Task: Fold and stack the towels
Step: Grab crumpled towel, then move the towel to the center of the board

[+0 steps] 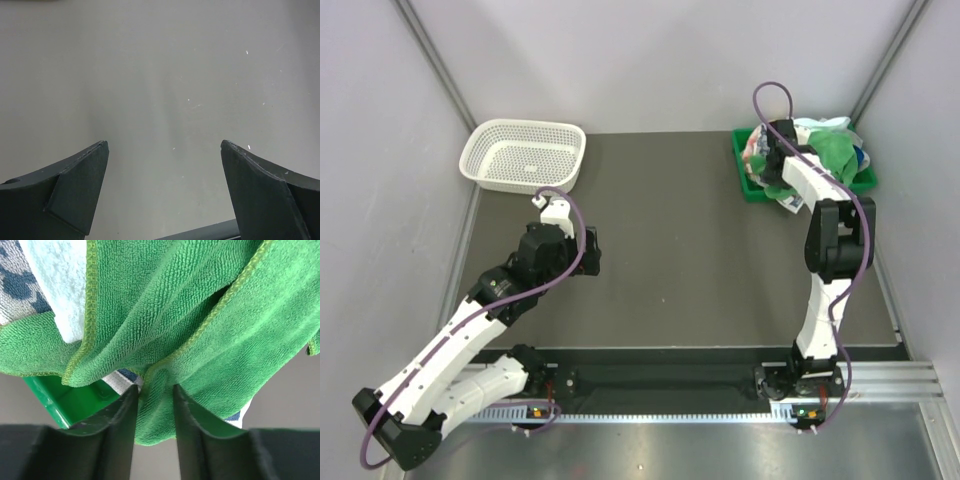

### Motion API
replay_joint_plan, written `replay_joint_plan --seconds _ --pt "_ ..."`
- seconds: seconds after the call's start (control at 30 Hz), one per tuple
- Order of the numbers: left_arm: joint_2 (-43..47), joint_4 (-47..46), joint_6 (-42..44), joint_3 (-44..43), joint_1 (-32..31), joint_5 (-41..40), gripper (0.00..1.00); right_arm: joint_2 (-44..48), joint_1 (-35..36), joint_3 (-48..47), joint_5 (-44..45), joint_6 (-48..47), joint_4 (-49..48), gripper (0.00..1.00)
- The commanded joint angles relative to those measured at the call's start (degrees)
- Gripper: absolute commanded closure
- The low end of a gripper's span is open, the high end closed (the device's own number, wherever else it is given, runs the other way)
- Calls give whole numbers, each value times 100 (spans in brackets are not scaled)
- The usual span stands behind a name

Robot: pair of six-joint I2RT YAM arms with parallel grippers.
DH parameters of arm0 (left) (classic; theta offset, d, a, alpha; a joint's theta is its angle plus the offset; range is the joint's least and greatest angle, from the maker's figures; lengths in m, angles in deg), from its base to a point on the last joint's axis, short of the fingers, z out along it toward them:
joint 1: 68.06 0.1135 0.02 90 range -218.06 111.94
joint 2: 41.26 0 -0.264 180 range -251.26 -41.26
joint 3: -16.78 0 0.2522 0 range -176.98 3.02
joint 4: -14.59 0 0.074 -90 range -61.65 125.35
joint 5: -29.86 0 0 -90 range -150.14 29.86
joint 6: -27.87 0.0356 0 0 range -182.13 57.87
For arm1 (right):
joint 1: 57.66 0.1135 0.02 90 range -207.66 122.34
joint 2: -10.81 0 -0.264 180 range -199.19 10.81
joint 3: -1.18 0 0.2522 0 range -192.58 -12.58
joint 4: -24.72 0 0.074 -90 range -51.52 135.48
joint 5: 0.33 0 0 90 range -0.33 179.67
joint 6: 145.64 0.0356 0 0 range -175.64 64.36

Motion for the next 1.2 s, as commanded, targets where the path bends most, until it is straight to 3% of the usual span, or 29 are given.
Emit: replay_joint_plan --seconds 0.0,0.23,0.5,0.67,0.97,1.17 --pt "3 -197 65 -4 13 -57 1 299 -43 0 -93 -26 -188 69" --pt "3 -189 65 5 4 -92 1 466 -43 18 -137 -44 -91 100" --pt "2 -180 65 -4 13 -118 1 1213 45 -183 -40 -210 110 100" --pt "11 -189 39 -30 13 -39 1 1748 519 -764 -5 -360 524 100" --pt "-278 -180 -277 -346 21 356 4 2285 2074 -1801 382 -527 893 100" --pt "-612 -811 -814 -294 21 831 11 2400 2945 -2240 347 -474 902 100"
